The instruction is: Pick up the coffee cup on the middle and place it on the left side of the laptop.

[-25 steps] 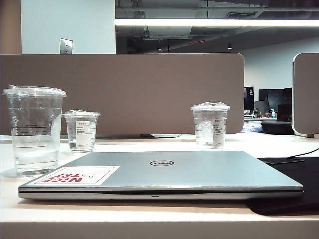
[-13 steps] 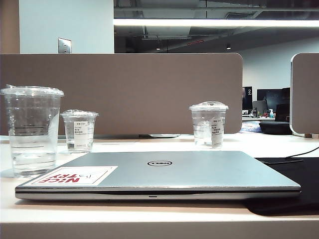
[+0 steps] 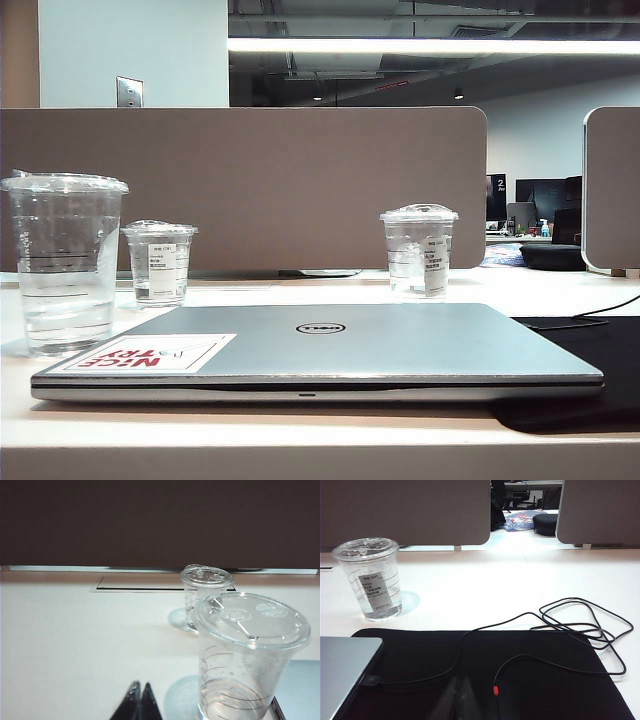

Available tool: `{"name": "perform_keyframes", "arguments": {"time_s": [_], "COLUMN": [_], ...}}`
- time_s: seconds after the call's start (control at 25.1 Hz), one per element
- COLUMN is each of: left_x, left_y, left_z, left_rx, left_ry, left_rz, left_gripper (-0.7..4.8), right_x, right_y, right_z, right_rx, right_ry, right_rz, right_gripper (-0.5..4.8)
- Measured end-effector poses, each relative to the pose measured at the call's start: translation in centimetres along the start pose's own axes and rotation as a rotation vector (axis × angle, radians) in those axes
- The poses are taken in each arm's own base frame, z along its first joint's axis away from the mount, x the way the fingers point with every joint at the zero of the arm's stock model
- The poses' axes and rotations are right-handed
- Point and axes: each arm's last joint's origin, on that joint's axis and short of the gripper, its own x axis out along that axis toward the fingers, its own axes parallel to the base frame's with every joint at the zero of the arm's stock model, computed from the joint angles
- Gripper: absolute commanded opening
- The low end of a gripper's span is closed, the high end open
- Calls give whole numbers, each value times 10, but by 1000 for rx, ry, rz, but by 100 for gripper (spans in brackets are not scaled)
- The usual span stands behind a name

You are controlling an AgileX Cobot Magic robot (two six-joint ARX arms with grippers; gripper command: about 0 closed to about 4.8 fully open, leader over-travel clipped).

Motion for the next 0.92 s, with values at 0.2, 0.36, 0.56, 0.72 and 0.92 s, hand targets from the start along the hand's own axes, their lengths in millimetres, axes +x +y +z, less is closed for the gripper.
{"name": "perform_keyframes", "arguments": {"time_s": [0.2,0.36,0.56,0.72,0.92], "left_x": [0,0,0,0,0], "left_y": [0,0,0,0,0], "left_z": [0,0,0,-1,-1], "left_rx": [-8,-8,-11,-11,-11], "left_ry": [0,0,0,6,8], "left_rz": [0,0,0,0,0], "left_gripper": [-3,-3,-3,-3,-3], "right_x": [0,0,0,0,0], "right_y": [0,0,0,0,0], "right_z": [0,0,0,0,0], "right_rx": [0,0,0,0,0], "right_ry": [0,0,0,0,0], "right_rz": [0,0,0,0,0], "right_gripper": [-5,-5,-5,-5,-5]}}
